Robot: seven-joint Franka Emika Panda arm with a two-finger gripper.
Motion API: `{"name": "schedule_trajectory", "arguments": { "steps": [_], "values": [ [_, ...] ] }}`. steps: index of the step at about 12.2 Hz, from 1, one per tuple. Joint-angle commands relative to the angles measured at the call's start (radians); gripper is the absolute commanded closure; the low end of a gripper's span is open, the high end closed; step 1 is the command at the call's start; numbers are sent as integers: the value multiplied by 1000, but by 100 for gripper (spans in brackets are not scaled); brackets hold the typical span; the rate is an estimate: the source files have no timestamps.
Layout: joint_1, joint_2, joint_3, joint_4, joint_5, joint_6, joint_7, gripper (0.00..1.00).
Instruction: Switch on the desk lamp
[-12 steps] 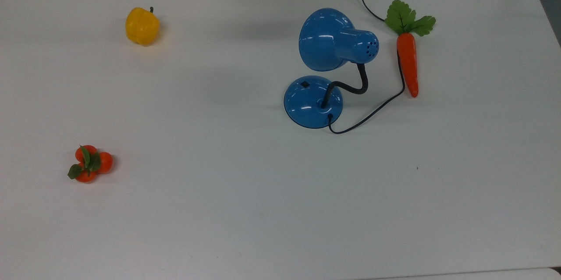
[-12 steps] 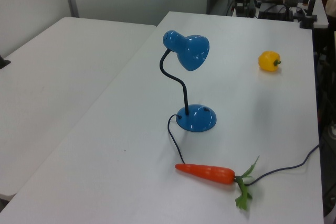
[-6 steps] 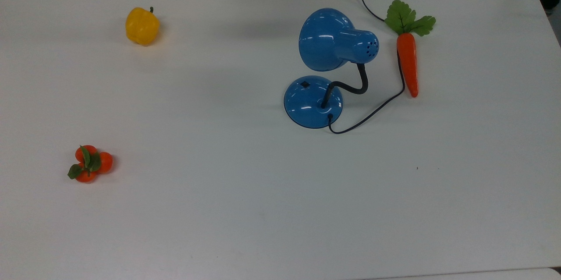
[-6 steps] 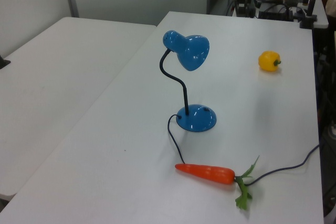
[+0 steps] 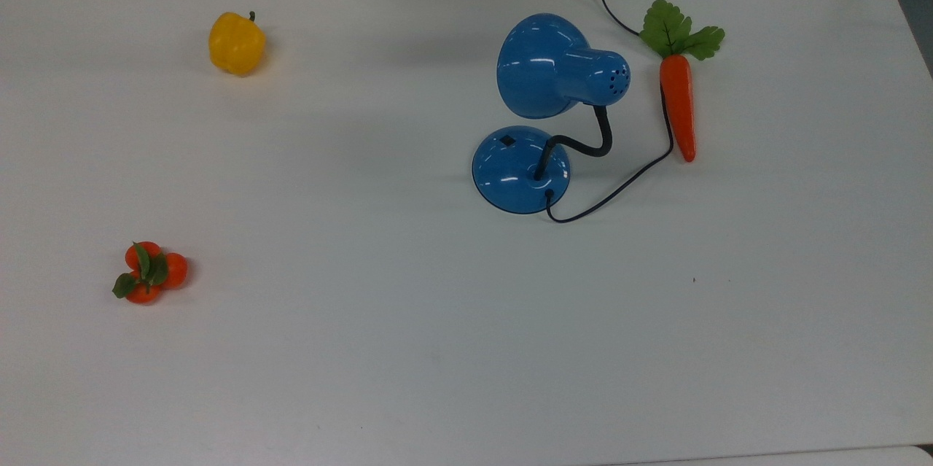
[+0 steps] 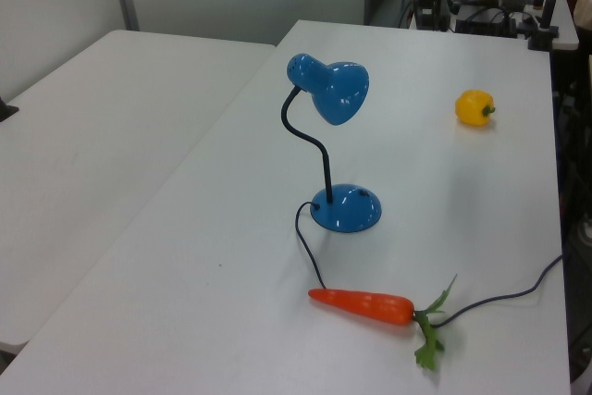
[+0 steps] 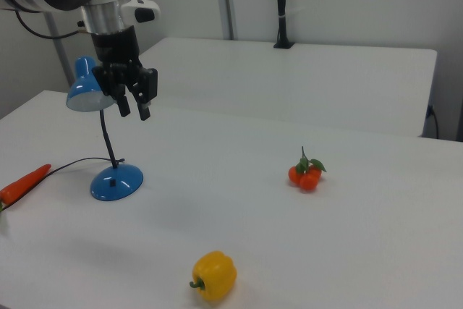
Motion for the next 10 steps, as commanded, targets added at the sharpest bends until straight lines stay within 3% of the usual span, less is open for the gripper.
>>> {"name": "schedule_trajectory", "arguments": {
  "steps": [1,7,10],
  "values": [
    [-8,8,-3,22,13,-29,-28,100],
    [-5,5,1,-28,19,-11,-93,100],
    [17,-52,11,-230,19,195,-111,100]
  ]
}}
